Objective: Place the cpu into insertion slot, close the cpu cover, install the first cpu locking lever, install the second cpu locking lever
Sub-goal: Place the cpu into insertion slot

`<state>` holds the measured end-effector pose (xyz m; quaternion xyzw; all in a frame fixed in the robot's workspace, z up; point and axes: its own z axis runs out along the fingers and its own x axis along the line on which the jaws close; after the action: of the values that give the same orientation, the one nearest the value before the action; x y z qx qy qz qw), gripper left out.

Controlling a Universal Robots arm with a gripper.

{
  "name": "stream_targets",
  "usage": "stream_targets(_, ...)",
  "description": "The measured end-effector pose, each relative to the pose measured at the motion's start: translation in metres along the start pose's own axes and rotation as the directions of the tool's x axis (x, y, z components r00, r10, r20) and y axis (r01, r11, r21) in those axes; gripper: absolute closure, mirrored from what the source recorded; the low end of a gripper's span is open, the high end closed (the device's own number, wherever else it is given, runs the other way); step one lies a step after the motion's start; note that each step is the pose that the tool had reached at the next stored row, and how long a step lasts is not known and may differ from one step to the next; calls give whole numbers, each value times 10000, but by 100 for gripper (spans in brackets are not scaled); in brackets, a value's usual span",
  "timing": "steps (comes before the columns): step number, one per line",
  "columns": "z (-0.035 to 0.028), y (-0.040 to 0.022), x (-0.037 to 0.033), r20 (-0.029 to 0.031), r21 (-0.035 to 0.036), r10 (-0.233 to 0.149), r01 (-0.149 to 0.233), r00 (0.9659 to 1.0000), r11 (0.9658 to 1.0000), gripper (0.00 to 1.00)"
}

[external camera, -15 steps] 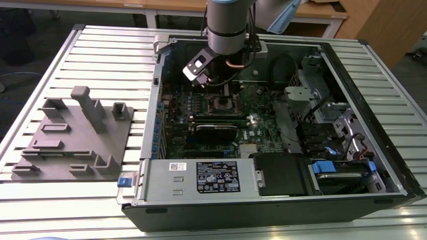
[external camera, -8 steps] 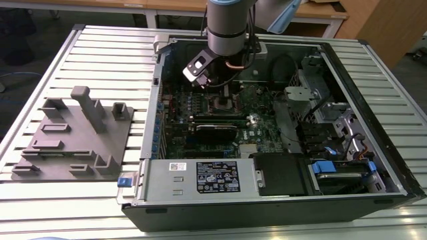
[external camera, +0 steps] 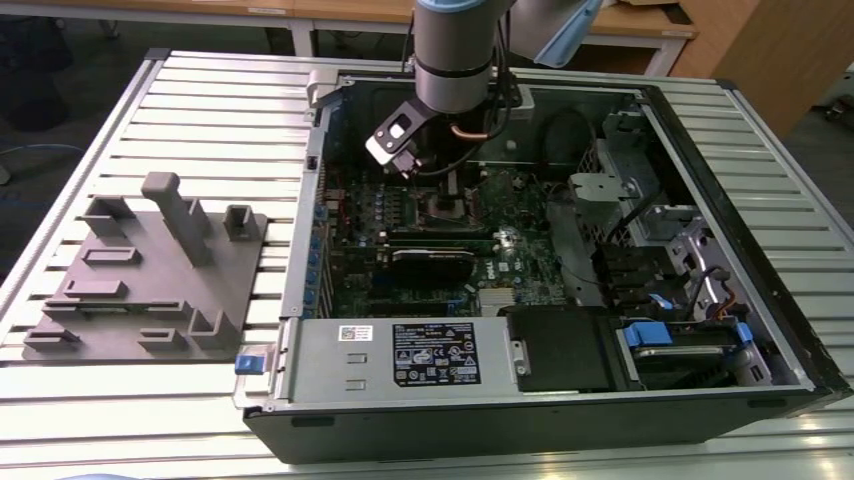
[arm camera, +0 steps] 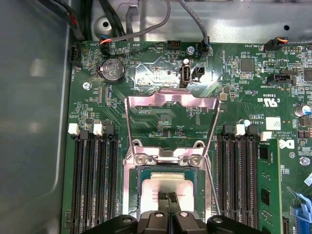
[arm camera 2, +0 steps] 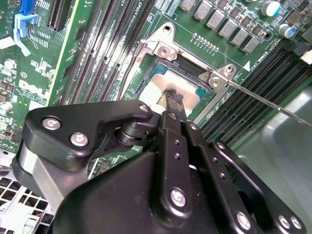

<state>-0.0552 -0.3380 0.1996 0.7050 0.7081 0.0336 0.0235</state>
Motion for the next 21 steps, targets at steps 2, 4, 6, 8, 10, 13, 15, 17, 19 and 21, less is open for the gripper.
stream_targets(2,13,-2,-2,12,8,-1,1,10000,10000,89)
stream_targets(4,18,-3,-2,12,8,-1,1,10000,10000,89)
stream_targets(6,22,-2,-1,3,2,0,0,10000,10000,89)
stream_targets(8,28,-3,-1,5,3,0,0,10000,10000,89)
stream_targets(10,33,-4,-3,10,6,-1,1,10000,10000,89)
stream_targets(13,29,-4,-3,9,5,-1,1,10000,10000,89)
stream_targets(15,15,-1,1,-9,-6,2,-2,10000,10000,89)
stream_targets(17,-8,3,4,-17,-11,1,-2,10000,10000,89)
stream_targets(19,-50,4,1,2,-1,0,0,10000,10000,89)
stream_targets(21,-91,7,1,3,0,0,0,10000,10000,89)
